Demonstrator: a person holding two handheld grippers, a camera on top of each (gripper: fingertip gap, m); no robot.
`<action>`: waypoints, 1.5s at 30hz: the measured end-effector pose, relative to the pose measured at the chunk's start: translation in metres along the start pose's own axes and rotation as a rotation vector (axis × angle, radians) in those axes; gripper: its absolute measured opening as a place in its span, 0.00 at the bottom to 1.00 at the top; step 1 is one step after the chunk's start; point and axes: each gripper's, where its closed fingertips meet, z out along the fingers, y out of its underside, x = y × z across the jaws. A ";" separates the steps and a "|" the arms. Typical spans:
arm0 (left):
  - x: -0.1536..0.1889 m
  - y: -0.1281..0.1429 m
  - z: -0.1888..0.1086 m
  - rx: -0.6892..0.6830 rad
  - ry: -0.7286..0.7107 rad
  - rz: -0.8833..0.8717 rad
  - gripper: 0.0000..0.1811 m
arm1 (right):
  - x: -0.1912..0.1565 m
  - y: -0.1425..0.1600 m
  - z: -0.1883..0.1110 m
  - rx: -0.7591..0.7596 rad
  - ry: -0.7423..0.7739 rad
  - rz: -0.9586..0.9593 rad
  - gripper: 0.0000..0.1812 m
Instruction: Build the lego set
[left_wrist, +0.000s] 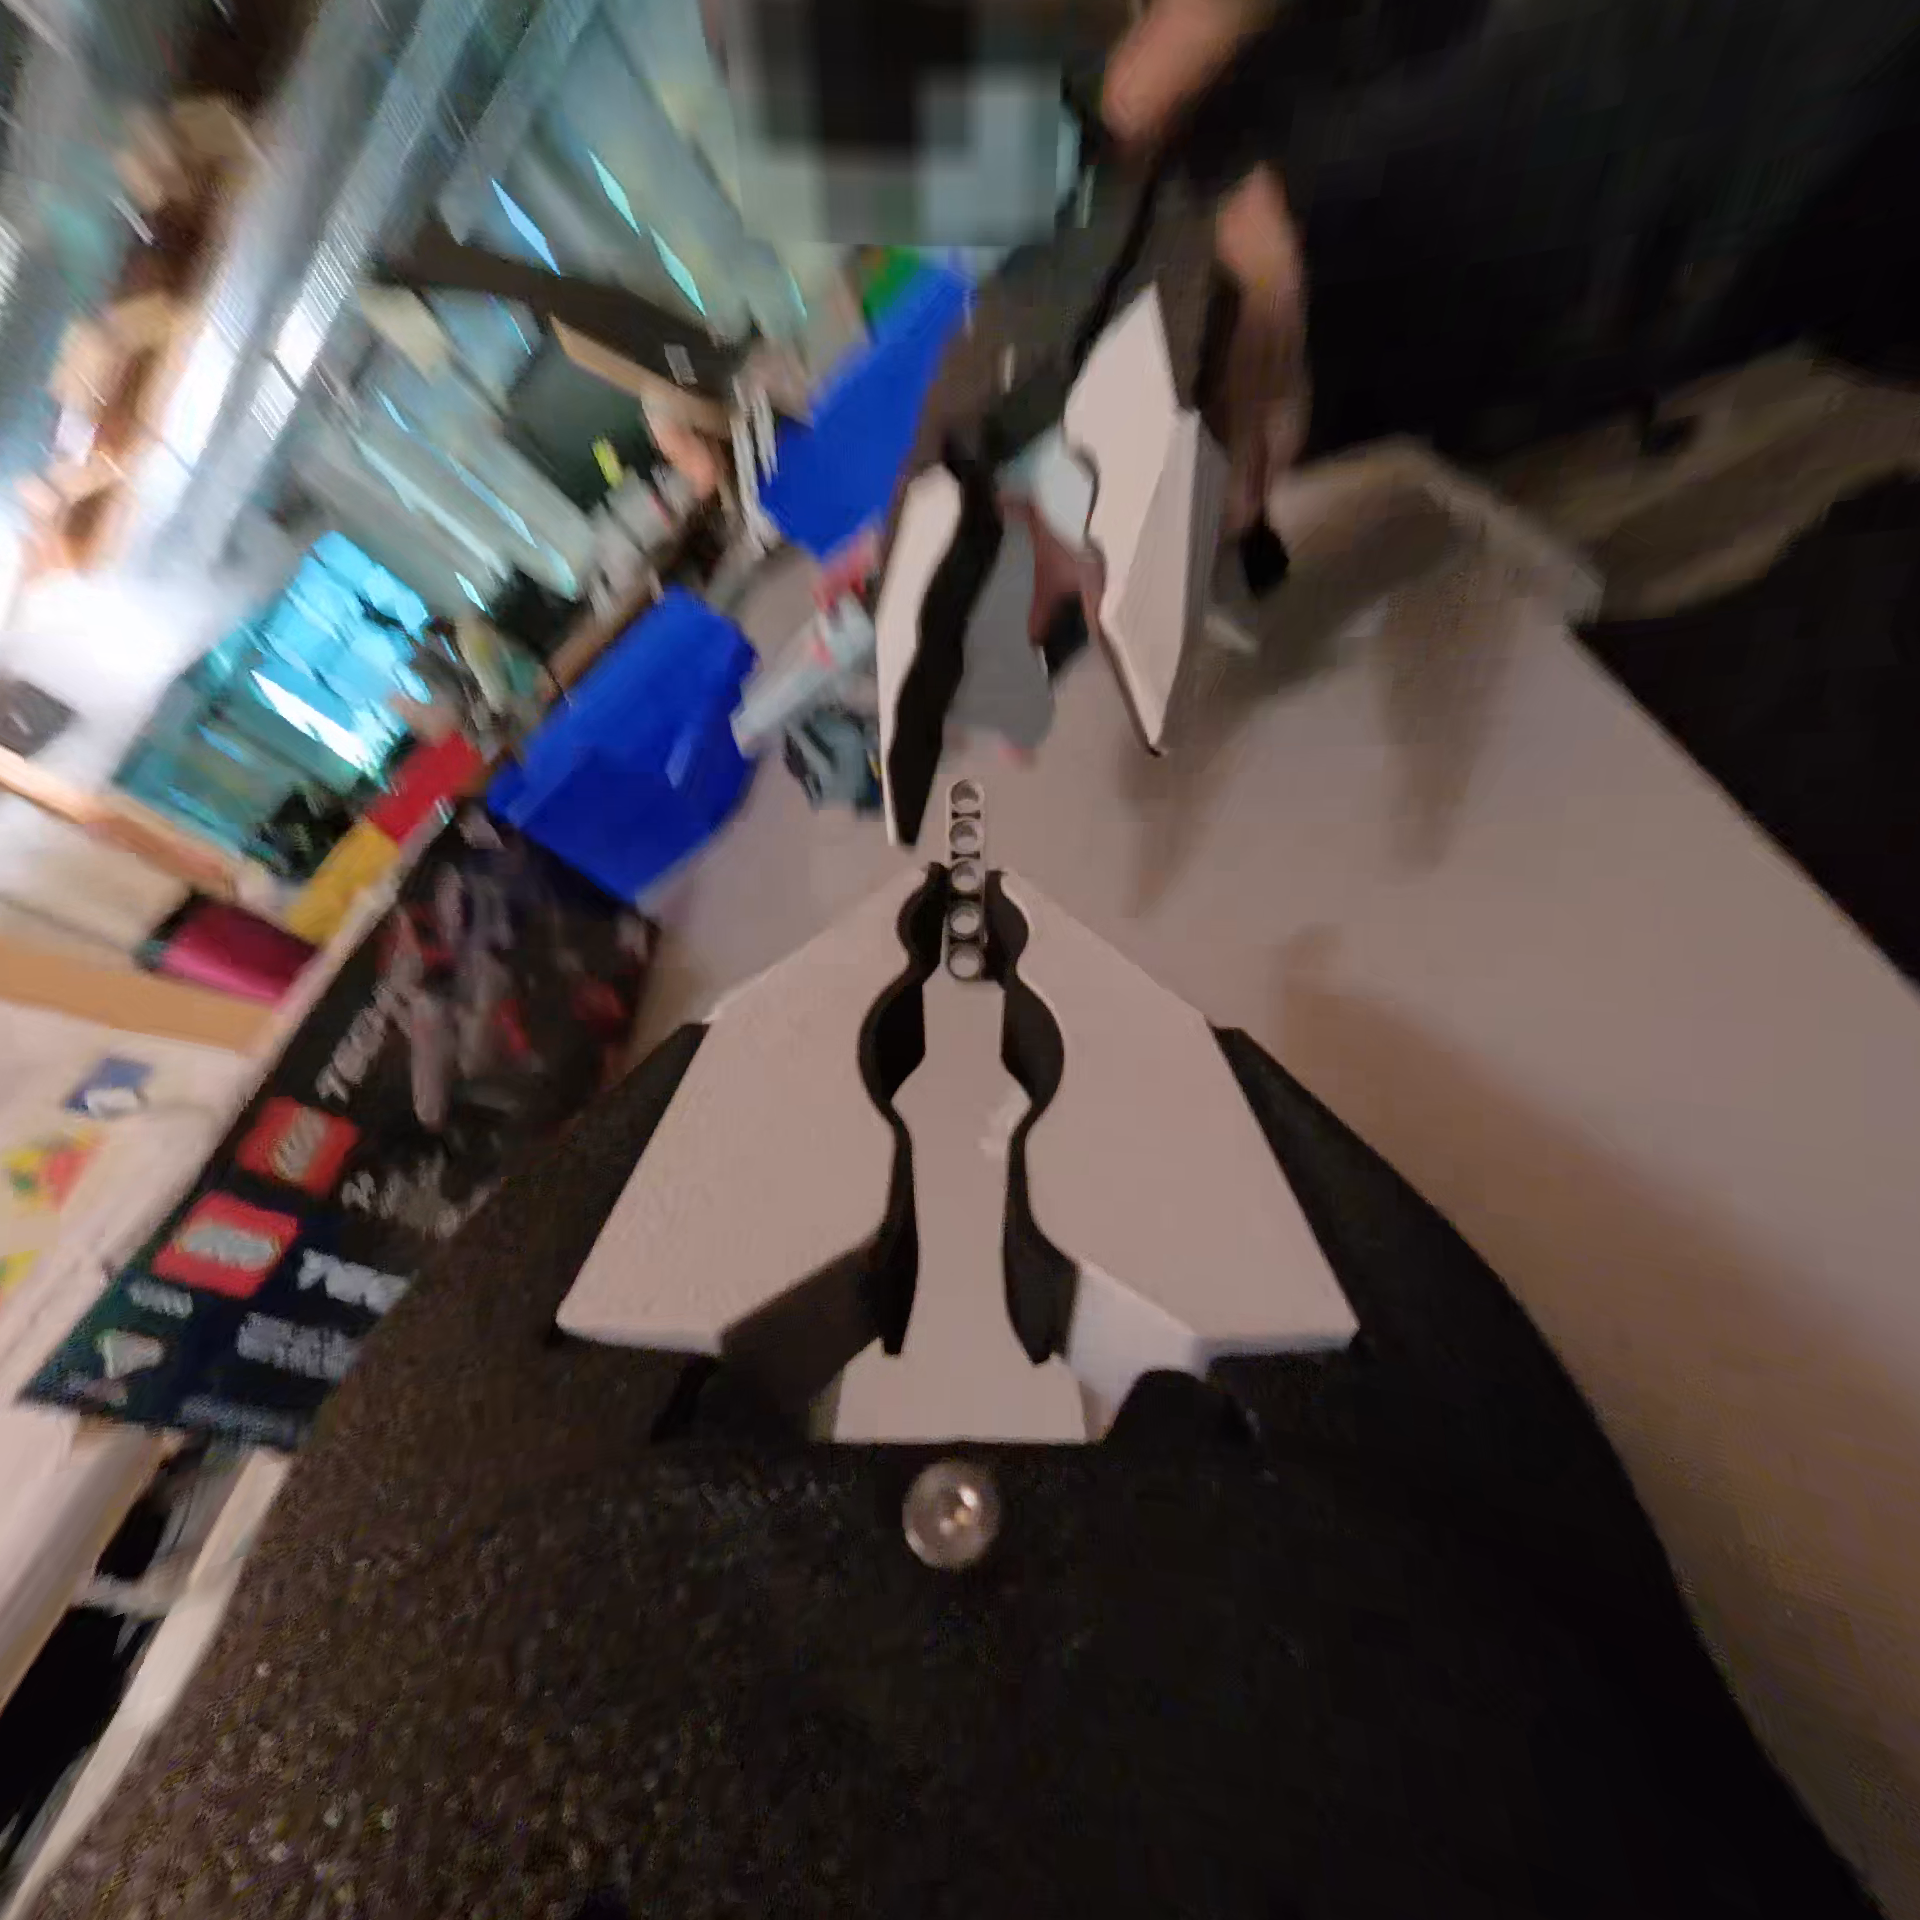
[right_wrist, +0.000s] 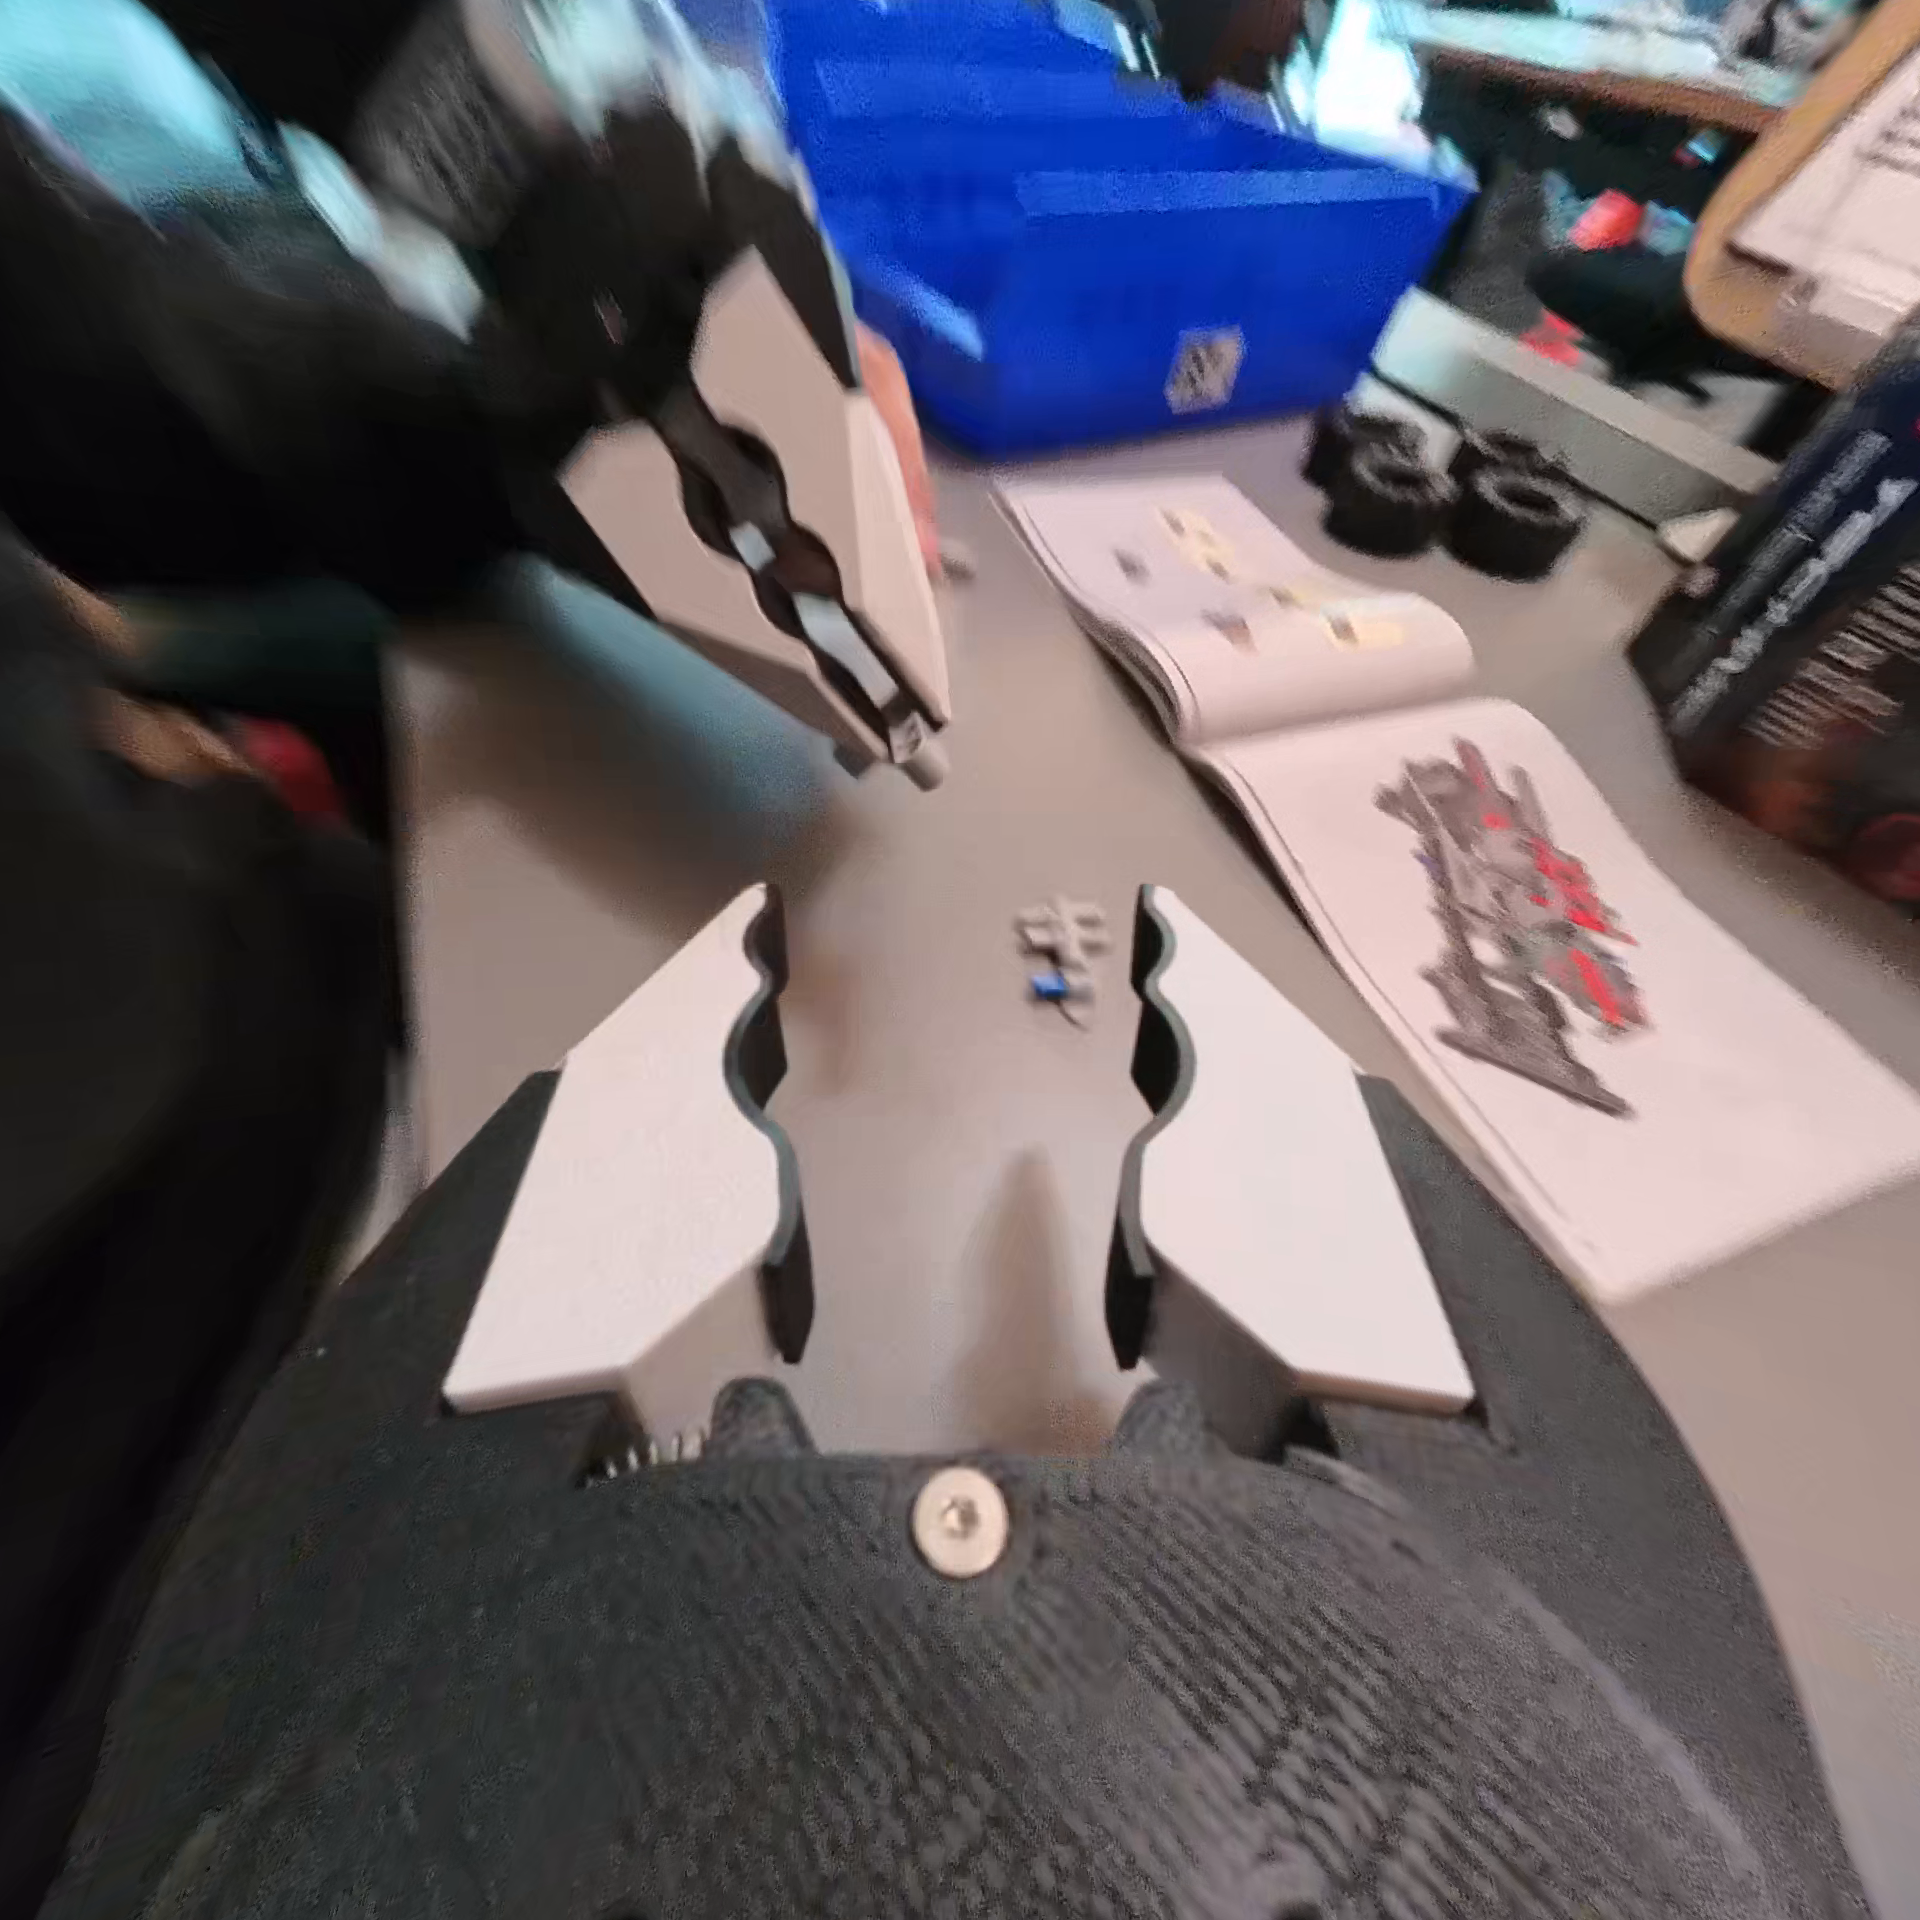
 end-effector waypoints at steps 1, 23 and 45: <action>-0.007 -0.016 -0.001 0.086 -0.024 -0.024 0.03 | -0.003 -0.014 -0.007 0.094 -0.077 0.096 0.39; -0.002 -0.108 0.007 0.358 -0.156 0.539 0.02 | -0.059 -0.106 -0.055 0.634 -0.977 0.717 0.27; -0.048 0.002 0.020 -0.032 0.081 -0.975 0.21 | 0.060 -0.064 -0.022 0.146 0.565 -0.344 0.25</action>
